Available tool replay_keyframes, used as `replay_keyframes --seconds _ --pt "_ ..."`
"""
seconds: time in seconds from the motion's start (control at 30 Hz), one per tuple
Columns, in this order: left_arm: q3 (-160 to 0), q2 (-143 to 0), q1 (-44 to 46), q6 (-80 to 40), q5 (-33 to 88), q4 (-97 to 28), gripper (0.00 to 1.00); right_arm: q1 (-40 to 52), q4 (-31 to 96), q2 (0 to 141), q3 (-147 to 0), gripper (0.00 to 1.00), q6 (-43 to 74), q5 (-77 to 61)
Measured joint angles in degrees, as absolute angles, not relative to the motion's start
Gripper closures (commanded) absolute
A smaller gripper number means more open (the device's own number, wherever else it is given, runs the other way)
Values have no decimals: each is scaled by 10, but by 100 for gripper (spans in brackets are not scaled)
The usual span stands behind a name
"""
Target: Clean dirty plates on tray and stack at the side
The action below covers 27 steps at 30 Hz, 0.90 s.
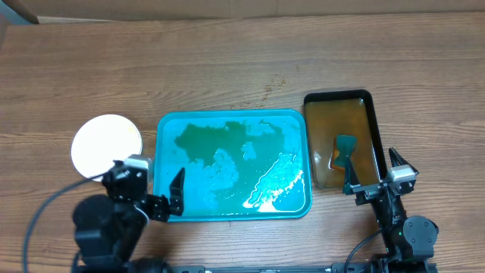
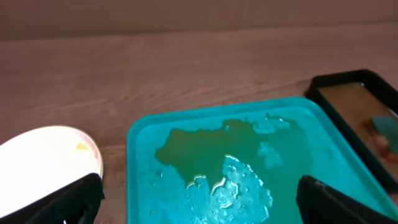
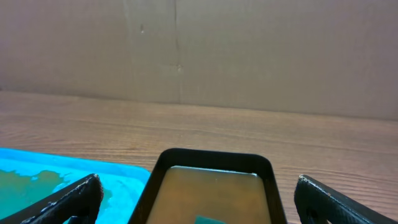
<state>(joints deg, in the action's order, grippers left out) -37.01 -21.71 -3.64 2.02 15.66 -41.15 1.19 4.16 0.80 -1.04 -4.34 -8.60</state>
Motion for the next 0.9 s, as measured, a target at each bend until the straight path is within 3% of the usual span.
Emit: replay_keyframes --seconds 0.3,0.53,0.7,0.9 --pt "-114 -78 -33 -27 170 -129 0 12 42 8 -10 0 -43 -86" --pt "-15 -12 -30 -50 161 51 0 11 42 8 -10 0 -43 -86" --pt "-10 -10 -8 -56 98 51 0 11 42 8 -10 0 -43 -86" --pt "-5 -8 6 -58 64 -39 0 11 42 8 -10 0 -43 -86"
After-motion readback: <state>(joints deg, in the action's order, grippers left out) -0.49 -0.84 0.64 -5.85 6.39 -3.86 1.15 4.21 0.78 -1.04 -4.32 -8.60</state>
